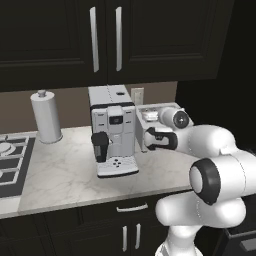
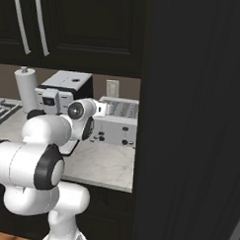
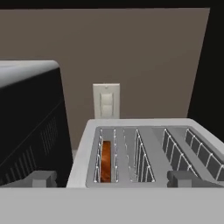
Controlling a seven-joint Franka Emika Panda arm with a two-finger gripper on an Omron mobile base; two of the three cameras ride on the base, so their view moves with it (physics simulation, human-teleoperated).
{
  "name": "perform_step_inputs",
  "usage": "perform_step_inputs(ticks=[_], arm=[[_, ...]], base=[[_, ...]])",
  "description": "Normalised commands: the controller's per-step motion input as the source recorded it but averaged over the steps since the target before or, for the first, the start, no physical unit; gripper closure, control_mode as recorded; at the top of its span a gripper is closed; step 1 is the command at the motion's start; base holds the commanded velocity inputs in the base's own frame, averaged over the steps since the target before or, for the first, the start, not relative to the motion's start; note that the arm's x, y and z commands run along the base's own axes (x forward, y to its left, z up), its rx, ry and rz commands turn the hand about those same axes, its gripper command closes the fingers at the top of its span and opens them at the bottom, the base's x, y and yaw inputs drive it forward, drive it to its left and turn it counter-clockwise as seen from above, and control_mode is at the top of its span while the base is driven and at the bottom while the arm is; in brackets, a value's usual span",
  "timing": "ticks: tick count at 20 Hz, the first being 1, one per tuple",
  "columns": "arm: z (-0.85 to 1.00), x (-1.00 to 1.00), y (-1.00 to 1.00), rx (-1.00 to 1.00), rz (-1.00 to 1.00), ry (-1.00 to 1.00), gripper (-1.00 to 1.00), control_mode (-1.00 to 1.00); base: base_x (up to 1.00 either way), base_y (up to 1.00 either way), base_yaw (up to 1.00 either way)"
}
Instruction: Start the toaster. Once the lever pops up, take the bread to the plate on the dining counter.
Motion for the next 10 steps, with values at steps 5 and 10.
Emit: perform_step_inputs(ticks=[5,10], arm=[[0.0,0.13,0.02,0.0,0.0,0.0,-1.0,-1.0],[0.0,0.05,0.03,0.0,0.0,0.01,-1.0,-1.0]], base=[[0.0,0.0,0.0],[0.0,0.0,0.0]])
